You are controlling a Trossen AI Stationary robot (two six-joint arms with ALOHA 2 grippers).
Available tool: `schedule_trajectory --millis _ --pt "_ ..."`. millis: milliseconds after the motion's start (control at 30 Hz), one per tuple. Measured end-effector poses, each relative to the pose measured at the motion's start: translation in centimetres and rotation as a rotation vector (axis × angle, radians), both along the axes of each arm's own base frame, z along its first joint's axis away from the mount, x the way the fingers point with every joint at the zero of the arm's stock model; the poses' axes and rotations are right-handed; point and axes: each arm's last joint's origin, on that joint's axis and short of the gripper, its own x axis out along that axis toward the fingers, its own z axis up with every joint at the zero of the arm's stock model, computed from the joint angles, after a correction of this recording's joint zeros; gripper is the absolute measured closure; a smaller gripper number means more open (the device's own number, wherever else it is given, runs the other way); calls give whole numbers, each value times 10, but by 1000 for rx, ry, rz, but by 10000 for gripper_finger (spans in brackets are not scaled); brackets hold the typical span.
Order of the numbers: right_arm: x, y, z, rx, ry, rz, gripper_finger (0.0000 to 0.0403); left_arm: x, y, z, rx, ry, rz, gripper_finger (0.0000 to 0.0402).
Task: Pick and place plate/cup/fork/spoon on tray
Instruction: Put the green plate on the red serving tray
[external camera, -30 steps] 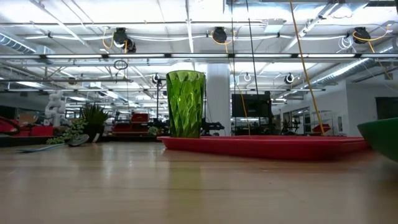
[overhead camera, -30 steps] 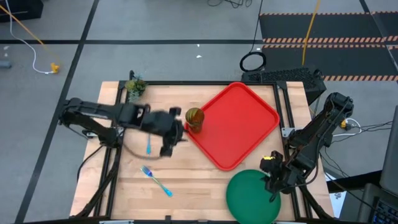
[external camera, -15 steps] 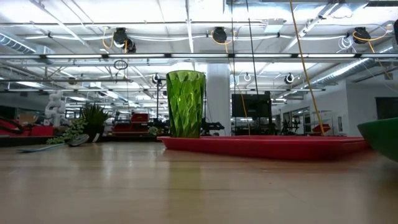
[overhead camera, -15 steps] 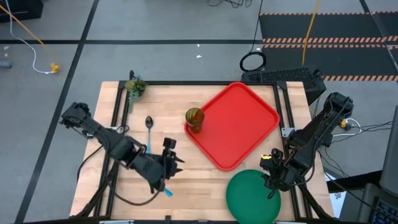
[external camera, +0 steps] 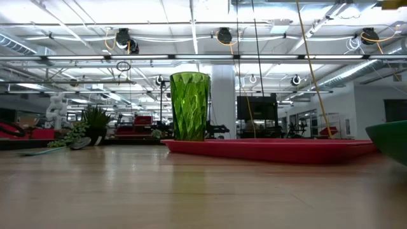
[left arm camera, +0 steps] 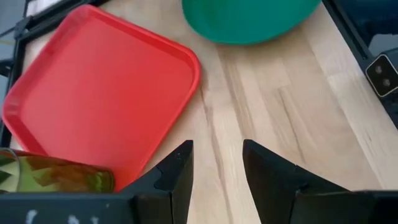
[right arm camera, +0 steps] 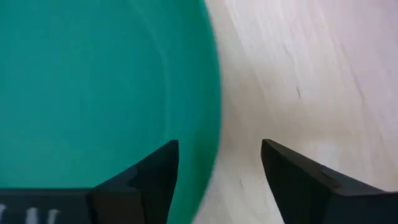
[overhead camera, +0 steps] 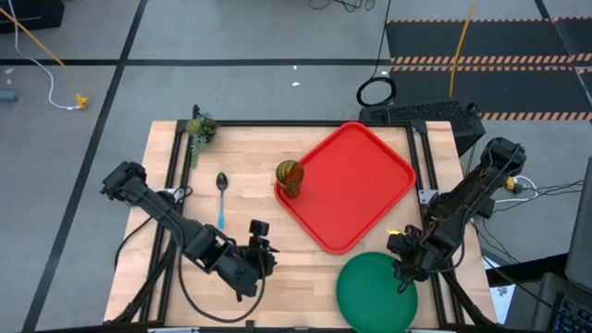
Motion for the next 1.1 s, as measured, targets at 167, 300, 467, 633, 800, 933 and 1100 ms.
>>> schedule_trajectory --millis 167,300,467,633,800,933,1100 --pt "-1 -1 -2 15 24 -22 244 0 -8 -6 -2 -7 26 259" --pt "0 0 -2 31 17 -31 293 0 -18 -10 -9 -30 25 259" --pt "-1 1 -2 71 49 -107 359 -2 -28 -24 -6 -39 28 259" --pt "1 4 1 117 21 -116 396 -1 -28 -40 -21 -76 35 259" --pt "3 6 12 174 -12 -140 395 -2 -24 -55 6 -93 80 259" --pt "6 11 27 220 -44 -121 401 -3 -22 -62 12 -93 90 259" --pt "12 16 51 227 -94 -109 401 -5 -21 -66 9 -84 99 259"
